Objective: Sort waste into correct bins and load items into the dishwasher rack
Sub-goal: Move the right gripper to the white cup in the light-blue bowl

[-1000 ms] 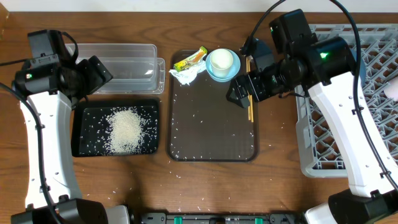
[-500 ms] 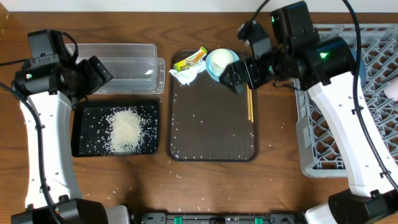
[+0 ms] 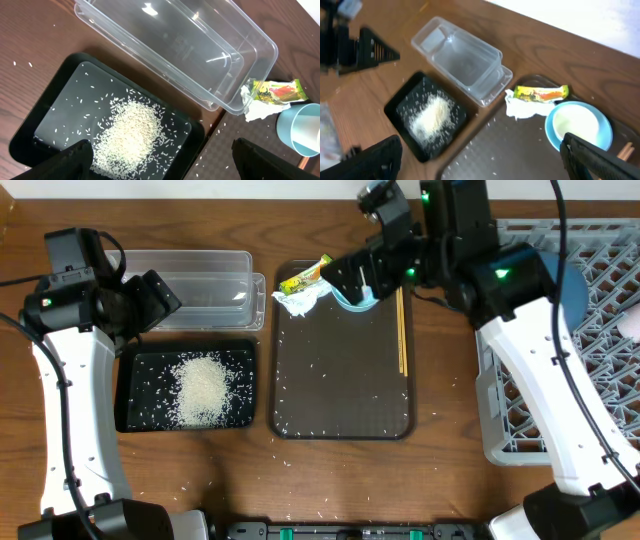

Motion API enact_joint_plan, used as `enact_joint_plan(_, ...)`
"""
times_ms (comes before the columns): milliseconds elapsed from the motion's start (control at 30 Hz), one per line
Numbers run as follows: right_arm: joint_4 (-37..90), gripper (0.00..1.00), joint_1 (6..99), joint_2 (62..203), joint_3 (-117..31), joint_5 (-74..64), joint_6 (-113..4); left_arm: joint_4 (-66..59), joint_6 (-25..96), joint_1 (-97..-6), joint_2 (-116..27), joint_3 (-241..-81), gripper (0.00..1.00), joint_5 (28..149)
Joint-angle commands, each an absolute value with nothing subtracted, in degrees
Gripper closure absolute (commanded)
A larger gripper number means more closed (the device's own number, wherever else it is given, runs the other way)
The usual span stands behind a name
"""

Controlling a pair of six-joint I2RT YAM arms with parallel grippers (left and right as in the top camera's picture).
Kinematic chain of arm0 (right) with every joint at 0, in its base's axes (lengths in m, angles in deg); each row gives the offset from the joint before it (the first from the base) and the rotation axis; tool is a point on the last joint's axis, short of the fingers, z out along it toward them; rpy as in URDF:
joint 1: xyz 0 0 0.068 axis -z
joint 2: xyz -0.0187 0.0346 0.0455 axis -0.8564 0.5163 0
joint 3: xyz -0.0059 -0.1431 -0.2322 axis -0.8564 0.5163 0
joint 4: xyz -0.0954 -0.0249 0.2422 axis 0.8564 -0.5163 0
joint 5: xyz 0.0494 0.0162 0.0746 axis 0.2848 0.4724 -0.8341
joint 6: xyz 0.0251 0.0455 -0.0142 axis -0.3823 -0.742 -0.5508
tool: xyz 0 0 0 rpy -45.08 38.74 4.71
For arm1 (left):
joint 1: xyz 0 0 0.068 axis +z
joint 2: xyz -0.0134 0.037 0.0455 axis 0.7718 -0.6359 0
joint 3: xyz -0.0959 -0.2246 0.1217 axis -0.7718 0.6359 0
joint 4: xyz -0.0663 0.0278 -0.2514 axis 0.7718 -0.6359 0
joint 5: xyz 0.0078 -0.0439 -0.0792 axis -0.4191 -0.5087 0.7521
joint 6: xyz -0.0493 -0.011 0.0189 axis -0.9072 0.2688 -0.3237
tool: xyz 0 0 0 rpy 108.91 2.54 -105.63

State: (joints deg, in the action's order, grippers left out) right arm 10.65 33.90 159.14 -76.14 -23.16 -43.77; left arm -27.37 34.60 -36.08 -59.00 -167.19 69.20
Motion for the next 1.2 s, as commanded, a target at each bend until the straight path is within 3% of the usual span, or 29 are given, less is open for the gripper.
enact_joint_plan(0,12.0,0.01,33.7,162.9,-75.8,-17.4,-50.3,-27.5,34.9,-35.9,-59.0,-168.5,0.08,68.9)
enact_joint_plan(367,11.1,0.08,36.7,179.8,-85.6,-17.9,-54.9,-27.5,34.9,-35.9,-59.0,-168.5,0.08,68.9)
enact_joint_plan(533,10.4,0.14,35.3,184.7,-88.2,-10.5,-53.8,-27.5,34.9,-35.9,-59.0,-168.5,0.08,68.9)
enact_joint_plan(667,10.8,0.23,32.9,186.2,-88.2,-1.9,-52.6,-27.5,34.9,-35.9,-59.0,-168.5,0.08,68.9)
enact_joint_plan(767,11.4,0.37,31.0,186.8,-88.2,3.7,-52.5,-27.5,34.9,-35.9,-59.0,-168.5,0.08,68.9)
enact_joint_plan(1167,12.8,0.46,28.4,192.1,-88.2,10.5,-53.9,-27.5,34.9,-35.9,-59.0,-168.5,0.08,68.9)
